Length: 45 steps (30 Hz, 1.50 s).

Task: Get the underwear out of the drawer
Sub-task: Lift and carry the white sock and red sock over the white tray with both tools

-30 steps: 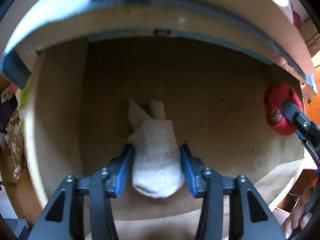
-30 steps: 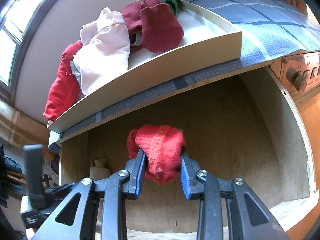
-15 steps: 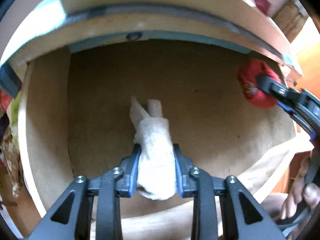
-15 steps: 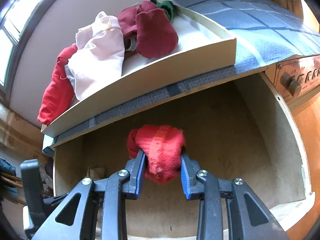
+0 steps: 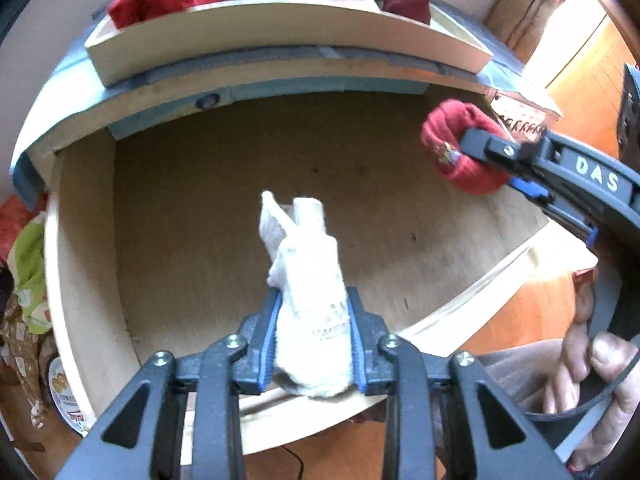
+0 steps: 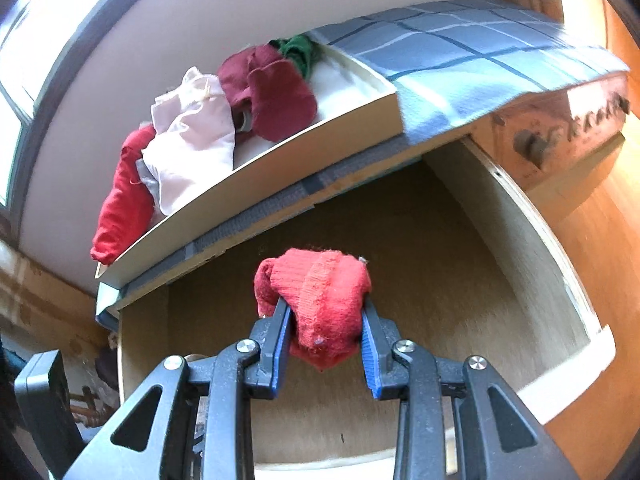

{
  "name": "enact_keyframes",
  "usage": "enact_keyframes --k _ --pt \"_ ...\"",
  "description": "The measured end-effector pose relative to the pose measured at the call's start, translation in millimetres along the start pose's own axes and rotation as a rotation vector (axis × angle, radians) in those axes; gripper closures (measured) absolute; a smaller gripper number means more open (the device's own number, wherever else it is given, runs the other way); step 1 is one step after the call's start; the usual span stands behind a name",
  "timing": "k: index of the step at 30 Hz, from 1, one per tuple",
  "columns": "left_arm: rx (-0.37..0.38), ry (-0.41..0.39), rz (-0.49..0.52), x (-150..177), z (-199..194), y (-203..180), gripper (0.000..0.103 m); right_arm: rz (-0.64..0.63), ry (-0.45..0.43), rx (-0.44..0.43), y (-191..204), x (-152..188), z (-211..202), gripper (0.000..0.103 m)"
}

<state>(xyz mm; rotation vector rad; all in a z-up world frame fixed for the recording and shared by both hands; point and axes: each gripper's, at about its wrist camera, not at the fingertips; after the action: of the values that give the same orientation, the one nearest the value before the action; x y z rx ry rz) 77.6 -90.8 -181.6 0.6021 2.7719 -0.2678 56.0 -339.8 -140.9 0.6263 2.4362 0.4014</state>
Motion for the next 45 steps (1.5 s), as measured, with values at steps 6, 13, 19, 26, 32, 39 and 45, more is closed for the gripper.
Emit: enact_keyframes --k 6,13,19,26,32,39,45 --pt "0.053 -0.102 -0.04 -5.4 -29.1 1.7 0.074 -0.027 -0.081 0.013 4.8 14.1 -26.8 0.07" --pt "0.14 -0.238 -0.092 -10.9 -64.3 25.8 0.074 -0.118 -0.172 0.015 22.3 13.3 -41.7 0.07" --pt "0.17 -0.33 -0.116 -8.6 -71.9 32.4 0.074 -0.122 -0.194 0.019 22.8 11.8 -44.6 0.07" --pt "0.126 -0.509 -0.085 -19.9 -95.8 14.3 0.074 -0.171 -0.312 0.028 33.2 7.8 -66.1 0.07" --pt "0.068 -0.608 -0.067 -47.4 -110.0 11.0 0.074 -0.253 -0.451 0.061 49.8 3.4 -87.8 0.07" --pt "0.003 -0.635 -0.065 -80.8 -107.6 11.0 0.074 -0.262 -0.505 0.071 53.8 -11.5 -91.1 0.07" --pt "-0.041 -0.659 -0.073 -100.7 -108.4 12.4 0.074 -0.262 -0.551 0.064 60.3 -27.6 -91.1 0.07"
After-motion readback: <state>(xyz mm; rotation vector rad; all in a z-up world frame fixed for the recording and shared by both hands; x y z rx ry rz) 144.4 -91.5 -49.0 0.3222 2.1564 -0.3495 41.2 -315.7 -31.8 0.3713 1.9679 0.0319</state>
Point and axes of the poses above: each gripper's, at about its wrist camera, not at the fingertips, and z roughly the way its jaws point, y to its left, x to its underside, and after that the axes turned 4 degrees about -x, right-handed
